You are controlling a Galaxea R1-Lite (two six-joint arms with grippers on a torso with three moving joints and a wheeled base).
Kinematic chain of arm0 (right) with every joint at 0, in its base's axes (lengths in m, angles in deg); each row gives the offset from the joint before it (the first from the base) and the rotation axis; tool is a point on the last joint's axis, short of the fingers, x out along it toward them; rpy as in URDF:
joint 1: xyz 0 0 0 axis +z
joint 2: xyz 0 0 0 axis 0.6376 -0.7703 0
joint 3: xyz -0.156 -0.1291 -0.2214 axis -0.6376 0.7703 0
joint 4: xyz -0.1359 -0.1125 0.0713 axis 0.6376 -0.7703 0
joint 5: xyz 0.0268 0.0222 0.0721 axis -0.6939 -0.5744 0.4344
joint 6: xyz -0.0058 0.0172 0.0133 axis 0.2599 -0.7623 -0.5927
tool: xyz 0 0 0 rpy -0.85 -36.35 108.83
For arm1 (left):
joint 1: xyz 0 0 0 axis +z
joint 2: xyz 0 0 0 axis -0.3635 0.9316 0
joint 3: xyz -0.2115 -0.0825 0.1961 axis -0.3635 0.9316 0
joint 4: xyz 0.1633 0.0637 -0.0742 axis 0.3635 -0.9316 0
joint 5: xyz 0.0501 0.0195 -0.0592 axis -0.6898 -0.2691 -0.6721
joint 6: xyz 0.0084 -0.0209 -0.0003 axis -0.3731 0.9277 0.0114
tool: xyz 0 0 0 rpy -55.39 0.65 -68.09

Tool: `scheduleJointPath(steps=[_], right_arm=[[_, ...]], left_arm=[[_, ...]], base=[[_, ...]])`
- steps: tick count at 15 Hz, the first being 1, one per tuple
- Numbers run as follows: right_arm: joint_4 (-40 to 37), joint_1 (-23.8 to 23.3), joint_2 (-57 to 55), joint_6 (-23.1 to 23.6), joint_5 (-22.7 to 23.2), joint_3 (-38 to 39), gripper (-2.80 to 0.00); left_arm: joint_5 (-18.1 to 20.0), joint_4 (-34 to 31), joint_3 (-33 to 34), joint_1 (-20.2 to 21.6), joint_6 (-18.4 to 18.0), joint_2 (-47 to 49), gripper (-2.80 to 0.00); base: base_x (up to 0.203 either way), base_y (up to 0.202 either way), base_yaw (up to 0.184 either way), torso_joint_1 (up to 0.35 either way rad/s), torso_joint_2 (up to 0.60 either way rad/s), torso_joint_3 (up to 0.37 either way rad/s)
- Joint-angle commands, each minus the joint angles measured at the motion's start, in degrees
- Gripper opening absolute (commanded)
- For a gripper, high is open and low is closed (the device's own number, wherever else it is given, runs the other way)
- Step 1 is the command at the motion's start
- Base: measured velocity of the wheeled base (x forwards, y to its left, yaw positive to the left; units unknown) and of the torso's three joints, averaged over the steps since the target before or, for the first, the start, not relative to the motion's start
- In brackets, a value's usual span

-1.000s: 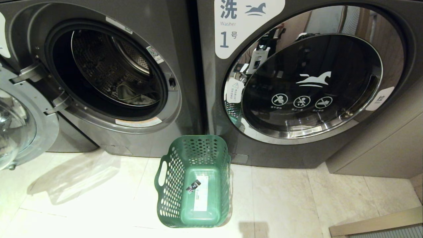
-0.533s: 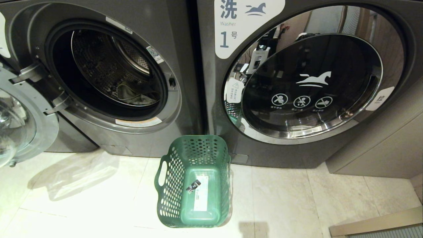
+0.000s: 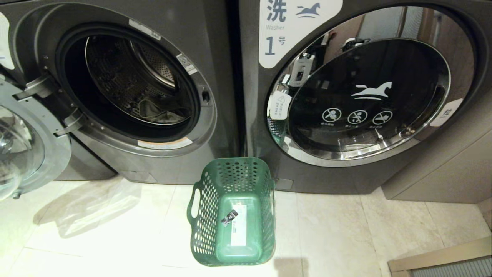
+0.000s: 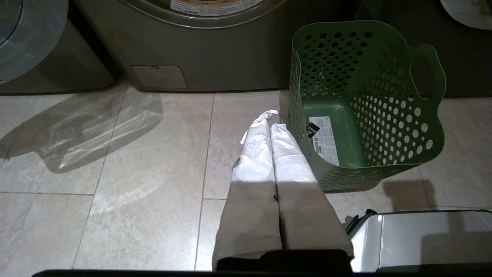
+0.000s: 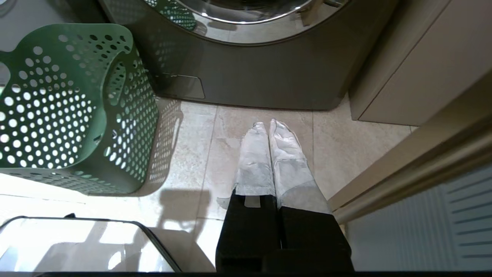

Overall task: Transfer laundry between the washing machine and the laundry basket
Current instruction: Pick a cloth and place it into the basket

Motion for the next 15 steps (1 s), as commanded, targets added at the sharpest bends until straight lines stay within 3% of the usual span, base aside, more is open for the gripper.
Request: scheduleJointPath(steps=[1, 15], right_arm=[[0.0, 0.1, 0.0, 0.0, 0.0, 0.0, -2.80], [0.0, 0.1, 0.0, 0.0, 0.0, 0.0, -2.80]], left_arm=[[0.1, 0.0, 0.1, 0.0, -0.1, 0.0, -2.80], [0.1, 0.0, 0.1, 0.0, 0.0, 0.0, -2.80]], base=[[0.000, 0.200, -0.004, 0.005, 0.00, 0.002], [0.000, 0.195, -0.001, 0.001, 0.00, 0.002]])
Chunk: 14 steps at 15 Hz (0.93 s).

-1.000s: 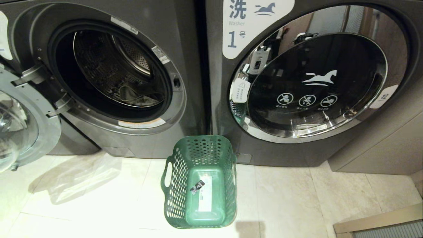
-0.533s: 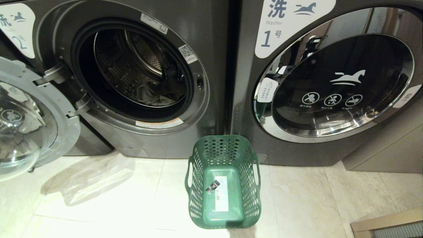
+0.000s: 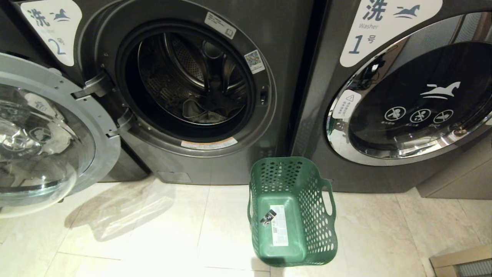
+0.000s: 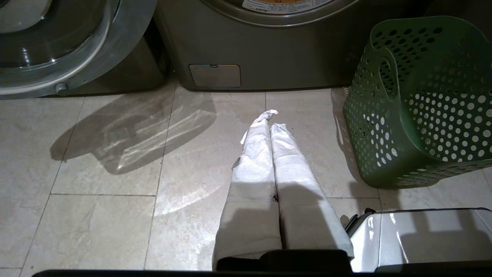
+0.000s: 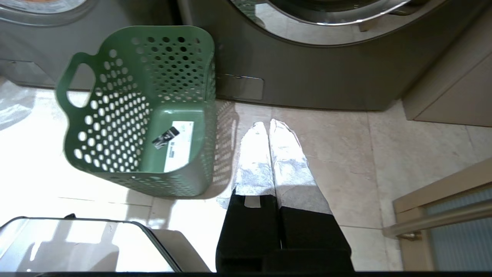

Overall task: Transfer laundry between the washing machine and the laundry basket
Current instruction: Pick a cloth and place it into the basket

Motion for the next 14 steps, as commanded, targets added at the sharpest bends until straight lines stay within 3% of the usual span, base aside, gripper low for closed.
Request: scheduleJointPath(steps=[1, 14], right_arm=[[0.0, 0.0, 0.0, 0.1, 0.0, 0.0, -2.80], [0.0, 0.0, 0.0, 0.1, 0.0, 0.0, -2.80]], left_arm=[[0.0, 0.0, 0.1, 0.0, 0.0, 0.0, -2.80], [0.0, 0.0, 0.1, 0.0, 0.0, 0.0, -2.80]], base=[[0.000, 0.197, -0.001, 0.002, -0.01, 0.002], [0.000, 0.195, -0.002, 0.002, 0.00, 0.003]])
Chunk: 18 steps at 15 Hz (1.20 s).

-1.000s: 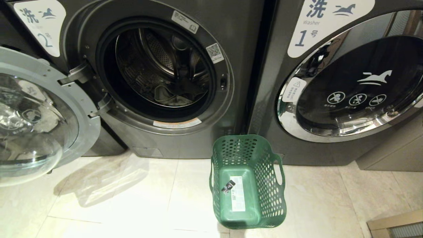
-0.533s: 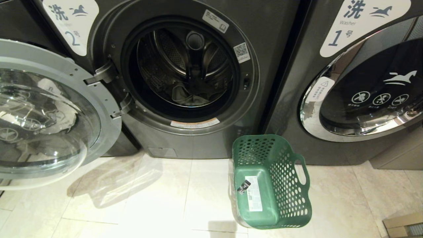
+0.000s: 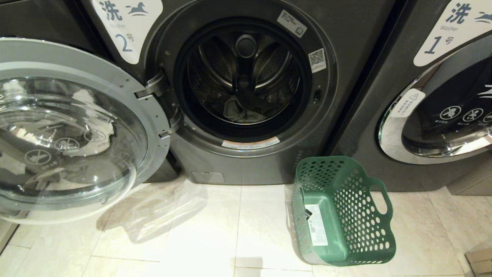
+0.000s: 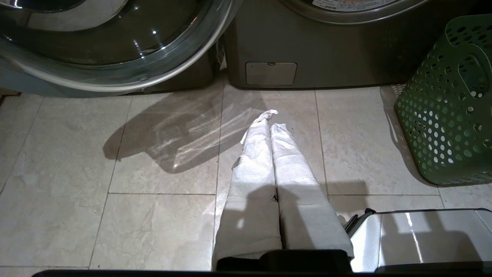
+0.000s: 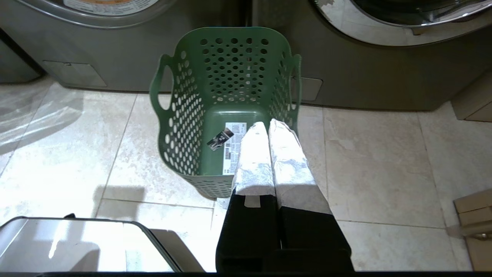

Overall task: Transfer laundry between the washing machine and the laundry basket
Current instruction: Pick a cloth and place it into the basket

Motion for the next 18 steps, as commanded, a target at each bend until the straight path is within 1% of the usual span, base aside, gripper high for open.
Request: scheduleJointPath(steps=[1, 7, 9, 18], right_arm=[[0.0, 0.0, 0.0, 0.0, 0.0, 0.0, -2.80], [0.0, 0.0, 0.0, 0.0, 0.1, 0.0, -2.80], [0.0, 0.0, 0.0, 0.0, 0.0, 0.0, -2.80], [0.0, 0.0, 0.0, 0.0, 0.0, 0.0, -2.80]], left_arm=[[0.0, 0.0, 0.1, 0.0, 0.0, -0.1, -2.80], [0.0, 0.1, 0.1, 0.0, 0.0, -0.1, -2.80], [-0.1, 0.0, 0.1, 0.0, 0.0, 0.0, -2.80], [-0.3, 0.0, 0.1, 0.0, -0.4, 0.0, -2.80]], base=[[0.000, 0.194, -0.003, 0.006, 0.00, 0.006], [0.000, 0.195, -0.001, 0.001, 0.00, 0.003], [0.000, 0.142, -0.002, 0.002, 0.00, 0.004], [0.000, 0.000, 0.000, 0.000, 0.00, 0.000]])
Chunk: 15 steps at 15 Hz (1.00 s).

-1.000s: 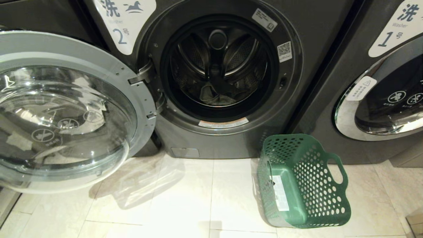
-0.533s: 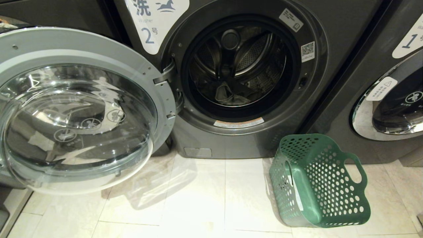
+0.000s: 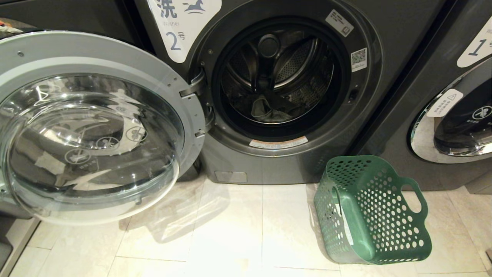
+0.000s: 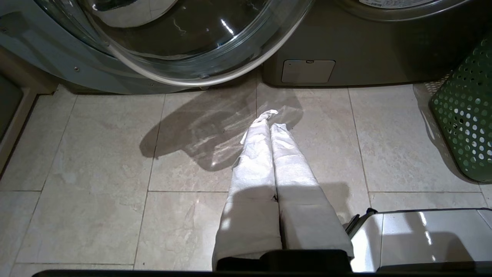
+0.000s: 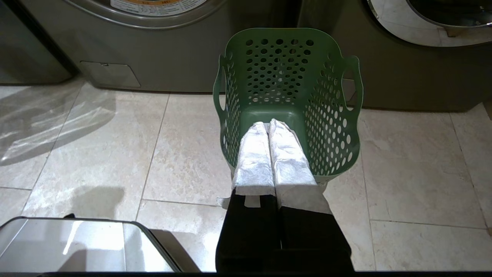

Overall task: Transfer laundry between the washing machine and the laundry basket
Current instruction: Pick a cloth and place it into the basket

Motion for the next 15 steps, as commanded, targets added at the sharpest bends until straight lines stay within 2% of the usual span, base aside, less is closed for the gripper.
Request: scheduleJointPath(steps=[1, 8, 15], right_arm=[[0.0, 0.0, 0.0, 0.0, 0.0, 0.0, -2.80], [0.0, 0.0, 0.0, -0.1, 0.0, 0.0, -2.80], [0.0, 0.0, 0.0, -0.1, 0.0, 0.0, -2.80]], left_arm=[[0.0, 0.0, 0.1, 0.0, -0.2, 0.0, -2.80], [0.0, 0.0, 0.1, 0.0, -0.2, 0.0, -2.80], [0.0, 0.0, 0.1, 0.0, -0.2, 0.0, -2.80]], base=[[0.000, 0.000, 0.000, 0.000, 0.00, 0.000], [0.000, 0.000, 0.000, 0.000, 0.00, 0.000], [0.179, 0.000, -0.001, 0.004, 0.00, 0.002]])
